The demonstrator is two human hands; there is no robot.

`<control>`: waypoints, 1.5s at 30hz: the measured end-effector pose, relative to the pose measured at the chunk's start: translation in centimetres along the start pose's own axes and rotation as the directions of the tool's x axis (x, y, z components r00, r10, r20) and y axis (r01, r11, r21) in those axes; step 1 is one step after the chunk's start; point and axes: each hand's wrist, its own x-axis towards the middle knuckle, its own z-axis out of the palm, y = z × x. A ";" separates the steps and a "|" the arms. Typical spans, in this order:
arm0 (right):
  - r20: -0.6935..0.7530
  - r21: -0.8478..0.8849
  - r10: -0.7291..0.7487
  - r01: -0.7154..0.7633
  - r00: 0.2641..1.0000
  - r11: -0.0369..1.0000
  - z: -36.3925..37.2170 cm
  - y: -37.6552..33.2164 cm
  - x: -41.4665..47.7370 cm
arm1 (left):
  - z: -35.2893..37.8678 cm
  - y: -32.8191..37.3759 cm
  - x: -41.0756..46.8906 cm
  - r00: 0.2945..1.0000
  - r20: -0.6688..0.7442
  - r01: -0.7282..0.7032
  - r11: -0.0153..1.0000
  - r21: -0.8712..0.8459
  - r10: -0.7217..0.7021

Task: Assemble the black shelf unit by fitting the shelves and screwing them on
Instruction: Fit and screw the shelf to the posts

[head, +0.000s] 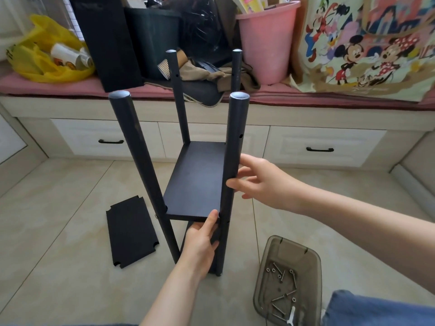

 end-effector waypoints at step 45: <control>-0.069 0.157 0.808 -0.793 0.586 0.589 21.1 21.2 -7.3 | -0.3 0.1 -0.3 0.999 0.036 -0.033 0.999 0.030 0.032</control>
